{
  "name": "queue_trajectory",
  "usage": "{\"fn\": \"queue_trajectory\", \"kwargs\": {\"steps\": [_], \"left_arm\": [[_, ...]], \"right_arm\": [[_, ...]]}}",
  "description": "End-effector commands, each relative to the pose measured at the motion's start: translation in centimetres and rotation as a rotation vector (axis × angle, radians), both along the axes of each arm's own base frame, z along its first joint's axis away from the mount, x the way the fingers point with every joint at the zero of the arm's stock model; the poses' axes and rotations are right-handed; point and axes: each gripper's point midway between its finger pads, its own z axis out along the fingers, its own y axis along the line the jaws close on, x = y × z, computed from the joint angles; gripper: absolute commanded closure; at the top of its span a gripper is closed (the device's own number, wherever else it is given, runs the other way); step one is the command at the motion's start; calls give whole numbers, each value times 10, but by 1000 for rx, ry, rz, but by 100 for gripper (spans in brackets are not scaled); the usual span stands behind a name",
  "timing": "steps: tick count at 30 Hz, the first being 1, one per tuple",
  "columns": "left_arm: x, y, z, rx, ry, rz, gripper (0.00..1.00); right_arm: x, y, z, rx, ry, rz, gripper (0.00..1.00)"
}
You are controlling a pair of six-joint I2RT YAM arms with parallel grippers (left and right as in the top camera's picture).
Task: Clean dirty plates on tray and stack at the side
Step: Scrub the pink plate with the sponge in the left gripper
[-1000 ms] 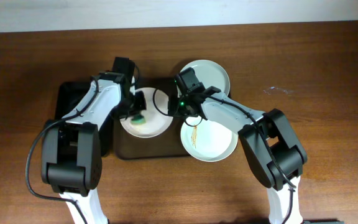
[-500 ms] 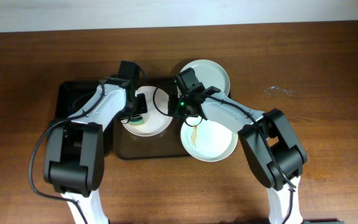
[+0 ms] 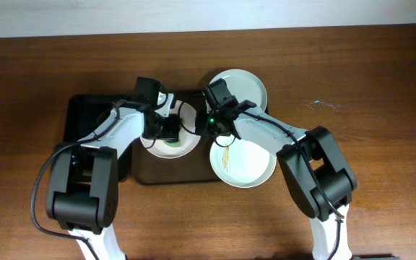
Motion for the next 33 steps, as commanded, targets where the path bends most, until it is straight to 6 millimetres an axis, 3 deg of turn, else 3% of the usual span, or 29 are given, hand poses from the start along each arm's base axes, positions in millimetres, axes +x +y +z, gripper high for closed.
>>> {"fn": "queue_trajectory", "kwargs": {"steps": [1, 3, 8, 10, 14, 15, 17, 20, 24, 27, 33], "left_arm": [[-7, 8, -18, 33, 47, 53, 100], [2, 43, -24, 170, 44, 240, 100], [13, 107, -20, 447, -31, 487, 99], [9, 114, -20, 490, -27, 494, 99], [-25, 103, -29, 461, 129, 434, 99], [-35, 94, -31, 420, 178, 406, 100], [-62, 59, -32, 249, 307, 230, 99], [-76, 41, -28, 158, 352, 99, 100], [-64, 11, -20, -13, 280, -16, 99], [-45, 7, -18, -33, 202, -18, 99], [9, 51, -23, 189, 19, 253, 99]], "right_arm": [[-3, 2, -7, -5, 17, 11, 96], [-3, 2, -8, -5, 18, 11, 96], [-3, 2, -8, -5, 18, 11, 96], [-3, 2, -8, -5, 18, 11, 96], [-3, 2, -7, -5, 17, 11, 96], [-3, 2, -7, -5, 17, 11, 96], [-3, 2, -8, -5, 18, 11, 96], [-3, 2, -7, -5, 17, 11, 96], [-3, 2, -8, -5, 18, 11, 96], [-3, 2, -8, -5, 18, 11, 96], [-4, 2, -8, -6, 19, 11, 96]]}}
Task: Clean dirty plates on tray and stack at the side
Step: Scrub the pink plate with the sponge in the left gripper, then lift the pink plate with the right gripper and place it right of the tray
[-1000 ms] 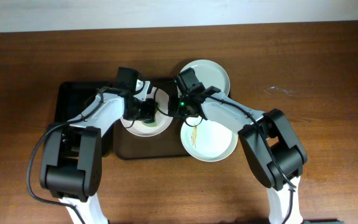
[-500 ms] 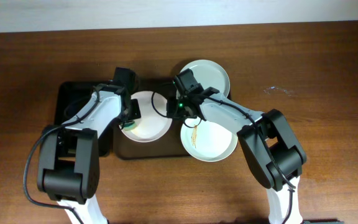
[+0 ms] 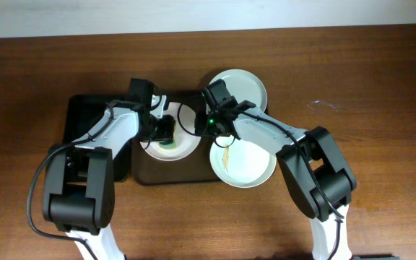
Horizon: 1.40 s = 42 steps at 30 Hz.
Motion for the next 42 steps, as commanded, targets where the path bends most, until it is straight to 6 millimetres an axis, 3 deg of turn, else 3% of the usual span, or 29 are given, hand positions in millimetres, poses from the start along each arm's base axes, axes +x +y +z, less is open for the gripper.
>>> {"fn": "queue_trajectory", "kwargs": {"steps": [1, 4, 6, 11, 13, 17, 22, 27, 30, 36, 38, 40, 41, 42], "left_arm": [[17, 35, -20, 186, -41, 187, 100], [32, 48, -15, 236, -102, 273, 99], [32, 48, -14, 236, -99, 271, 99], [-15, 49, -21, 263, 111, 232, 99], [-33, 34, -22, 189, 187, 153, 99], [-49, -23, -9, -91, 217, -76, 100], [-21, -34, -7, -85, 81, -106, 100], [10, 7, -13, 154, -36, 16, 99], [28, 48, -10, 333, -100, 208, 99], [6, 64, -10, 393, 10, 224, 99], [2, 64, 8, 403, 63, 209, 99], [14, 53, 39, 326, 66, 155, 100], [26, 41, 65, 236, 48, 121, 100], [43, 25, 109, 95, 1, 86, 100]], "right_arm": [[-2, 0, -8, -4, 18, -1, 96], [-2, 1, -8, -4, 19, -1, 96], [-2, 1, -8, -4, 18, 0, 96], [-2, 1, -8, -4, 18, -1, 96], [-2, 1, -8, -4, 18, -1, 96], [-2, 1, -8, -4, 19, 0, 96], [-3, 0, -9, -8, 26, -1, 96], [-4, -1, -9, -10, 28, -1, 96], [-4, -1, -9, -10, 28, -1, 96], [-4, -1, -9, -10, 29, -1, 96], [-6, -2, -10, -15, 37, 0, 96], [-9, -2, -11, -18, 45, 19, 96], [-12, 1, -9, 2, 53, 38, 96], [-14, 6, -4, 41, 60, 73, 96]]}}
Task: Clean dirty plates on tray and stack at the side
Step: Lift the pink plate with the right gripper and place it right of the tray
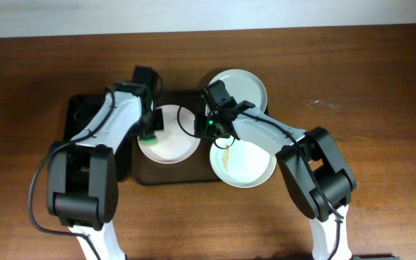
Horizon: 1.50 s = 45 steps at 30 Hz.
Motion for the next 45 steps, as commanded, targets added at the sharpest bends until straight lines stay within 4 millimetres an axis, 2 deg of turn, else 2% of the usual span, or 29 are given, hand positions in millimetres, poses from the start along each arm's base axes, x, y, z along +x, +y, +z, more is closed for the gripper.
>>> {"fn": "queue_trajectory", "kwargs": {"steps": [1, 2, 3, 4, 5, 9, 11, 15, 18, 23, 25, 29, 32, 36, 38, 40, 42, 45], "left_arm": [[46, -32, 92, -287, -137, -84, 99], [54, -35, 119, -351, -178, -85, 99], [59, -33, 133, -368, -204, -83, 99], [64, -29, 146, -370, -236, -78, 100], [67, -28, 150, -370, -250, -76, 100], [68, -27, 150, -369, -254, -76, 100], [69, -27, 150, -368, -259, -76, 99], [69, -27, 150, -366, -259, -76, 99], [72, -27, 151, -367, -269, -77, 99], [77, -29, 145, -367, -271, -81, 99], [78, -29, 139, -367, -260, -79, 100], [79, -29, 139, -367, -260, -79, 99], [79, -29, 138, -366, -259, -79, 100], [79, -30, 139, -367, -262, -81, 99], [79, -30, 139, -367, -263, -80, 99], [79, -30, 138, -367, -261, -80, 100], [79, -30, 138, -367, -259, -81, 99], [77, -32, 137, -367, -250, -84, 99]], "right_arm": [[-9, 8, 4, 71, 40, 86, 96], [-12, 5, 17, 88, 61, 90, 96], [-13, 1, 24, 76, 59, 98, 96], [-14, -6, 42, 57, 39, 119, 96], [-14, -13, 58, 39, 14, 124, 96], [-11, -47, 111, -119, -118, 66, 96], [-14, -65, 127, -232, -181, 38, 96], [-20, -96, 140, -528, -289, -15, 96], [-23, -100, 150, -686, -381, -28, 96], [-27, -101, 201, -1012, -670, -109, 96], [-34, -97, 219, -1090, -761, -134, 96], [-44, -87, 239, -1158, -867, -158, 96], [-49, -83, 251, -1170, -928, -211, 96], [-49, -80, 250, -1151, -928, -216, 96], [-49, -79, 243, -1097, -896, -216, 96], [-48, -76, 232, -995, -821, -174, 96], [-49, -77, 229, -821, -720, -141, 96], [-49, -102, 243, -537, -562, -149, 96]]}}
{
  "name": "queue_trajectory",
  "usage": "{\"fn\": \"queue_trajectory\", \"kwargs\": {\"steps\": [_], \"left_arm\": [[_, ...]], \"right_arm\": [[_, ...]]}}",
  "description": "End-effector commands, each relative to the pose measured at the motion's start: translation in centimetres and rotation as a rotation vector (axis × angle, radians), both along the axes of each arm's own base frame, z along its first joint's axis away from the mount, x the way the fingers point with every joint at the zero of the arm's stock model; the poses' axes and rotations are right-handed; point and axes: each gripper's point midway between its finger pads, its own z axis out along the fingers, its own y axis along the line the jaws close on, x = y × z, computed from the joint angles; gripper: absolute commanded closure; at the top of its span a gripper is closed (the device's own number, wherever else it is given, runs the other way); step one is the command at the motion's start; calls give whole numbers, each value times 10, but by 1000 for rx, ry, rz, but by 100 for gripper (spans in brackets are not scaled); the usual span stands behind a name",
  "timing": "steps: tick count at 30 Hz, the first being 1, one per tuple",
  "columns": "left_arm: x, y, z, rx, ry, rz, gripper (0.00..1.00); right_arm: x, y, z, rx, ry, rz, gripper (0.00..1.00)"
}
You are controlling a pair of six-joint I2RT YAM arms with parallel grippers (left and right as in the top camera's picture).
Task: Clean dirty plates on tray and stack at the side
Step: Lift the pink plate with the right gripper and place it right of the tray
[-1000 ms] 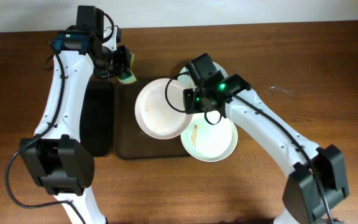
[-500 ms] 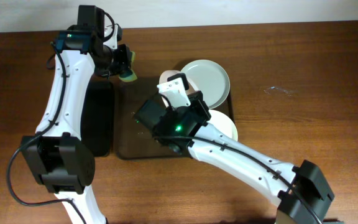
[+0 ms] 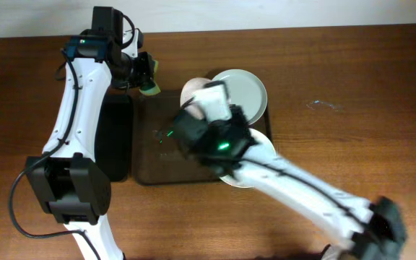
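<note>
My left gripper is raised over the table's back left and is shut on a green and yellow sponge. The right arm shows blurred across the brown tray. My right gripper holds a white plate by its rim, off the tray and tilted, beside the white plate at the back. Another white plate, the one at the tray's right edge, is mostly hidden under the right arm.
A black tray lies left of the brown one, under the left arm. Bare wooden table stretches to the right.
The left gripper went from the plate's left rim on the tray up to the back left with the sponge. The right gripper has taken the plate off the tray toward the back plate.
The left gripper pressed the sponge into the plate on the tray while the right gripper held its rim. Then the sponge sat at the plate's left edge, the plate white. Now the sponge is away at the back left and the plate is off the tray.
</note>
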Motion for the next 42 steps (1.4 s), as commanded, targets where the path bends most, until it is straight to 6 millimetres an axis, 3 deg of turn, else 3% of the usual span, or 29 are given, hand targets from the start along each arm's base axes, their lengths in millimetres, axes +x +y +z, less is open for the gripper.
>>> {"fn": "queue_trajectory", "kwargs": {"steps": [1, 4, 8, 12, 16, 21, 24, 27, 29, 30, 32, 34, 37, 38, 40, 42], "left_arm": [[-1, -6, -3, -3, 4, -29, 99], [-2, -8, -7, -2, 13, -32, 99], [9, -9, -3, -19, -27, -6, 99], [10, -9, -3, -18, -29, -6, 100], [9, -9, -3, -19, -26, -6, 100], [9, -9, -3, -19, -26, -6, 99], [9, -9, -3, -19, -26, -6, 99], [9, -9, -4, -19, -25, -6, 99], [9, -9, -4, -19, -25, -6, 100], [9, -9, -4, -19, -25, -6, 99], [9, -9, -4, -19, -25, -6, 99], [9, -9, -4, -18, -24, -6, 99], [9, -9, -4, -18, -23, -6, 99], [8, -10, -4, -18, -19, -7, 100], [6, -10, -8, -16, -7, -9, 99], [4, -12, -13, -15, 8, -14, 100]], "right_arm": [[-3, -36, 30, 395, 133, 12, 96], [1, -120, 33, 627, 225, -147, 96], [4, -240, 1, 688, 246, -445, 96], [1, -307, -46, 681, 291, -619, 96], [8, -337, -98, 673, 359, -699, 96], [18, -349, -153, 648, 439, -773, 96], [10, -362, -175, 617, 480, -846, 96], [4, -370, -185, 622, 501, -875, 95], [1, -371, -185, 626, 508, -878, 58], [1, -369, -184, 630, 517, -877, 50], [5, -361, -176, 666, 539, -824, 48], [12, -353, -155, 708, 546, -774, 48], [24, -305, -103, 872, 580, -526, 48], [24, -280, -89, 925, 598, -427, 48], [9, -241, -84, 915, 701, -327, 48], [-2, -209, -94, 869, 794, -237, 48]]}}
